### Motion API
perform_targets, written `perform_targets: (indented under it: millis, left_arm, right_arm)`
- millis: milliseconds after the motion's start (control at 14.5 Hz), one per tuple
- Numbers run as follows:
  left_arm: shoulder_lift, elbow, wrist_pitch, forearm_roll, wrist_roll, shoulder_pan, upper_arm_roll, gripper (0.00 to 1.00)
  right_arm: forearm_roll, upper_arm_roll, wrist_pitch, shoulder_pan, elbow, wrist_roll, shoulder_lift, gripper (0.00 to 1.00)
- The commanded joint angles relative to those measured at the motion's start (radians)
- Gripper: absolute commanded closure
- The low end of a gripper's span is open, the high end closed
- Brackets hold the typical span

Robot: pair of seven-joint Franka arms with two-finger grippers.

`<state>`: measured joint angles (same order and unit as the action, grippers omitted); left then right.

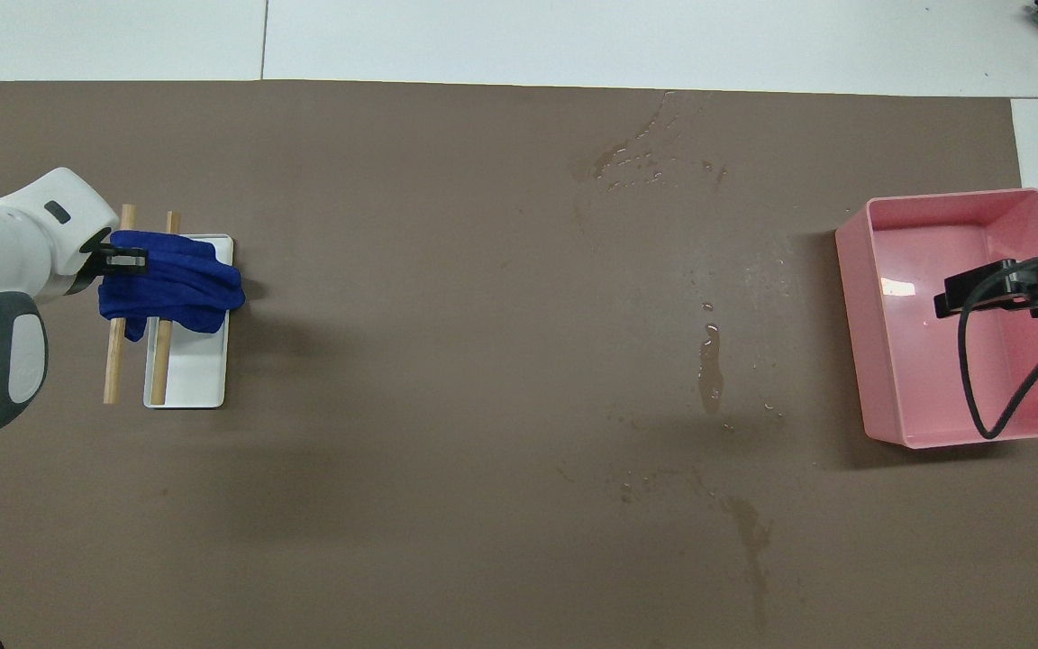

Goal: Wipe water with towel using both arms
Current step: 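Grasp the blue cloth with the left gripper, then lift the cloth off the tray while the right gripper reaches toward it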

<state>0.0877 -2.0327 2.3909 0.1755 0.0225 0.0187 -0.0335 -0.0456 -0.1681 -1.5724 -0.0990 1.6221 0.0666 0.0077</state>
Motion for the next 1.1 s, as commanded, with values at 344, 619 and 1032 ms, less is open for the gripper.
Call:
perform_targets:
  millis: [344,619,1032]
  left_arm:
    - [-0.002,0.103,-0.16,-0.022,0.166,-0.011,0.006,1.0]
    - [-0.016,0.201,-0.308,-0.396,0.457,-0.04,0.006,1.0]
    - [-0.094,0.243,-0.311,-0.73,1.156,-0.071,-0.09,1.0]
  right_arm:
    - [0.009,0.002,-0.026,-0.002,0.038,-0.007,-0.029,0.0]
    - [0.009,0.002,-0.026,-0.002,0.038,-0.007,-0.031,0.0]
    - [-0.019,0.006,-0.131,-0.045,0.186,-0.068,-0.098,0.0]
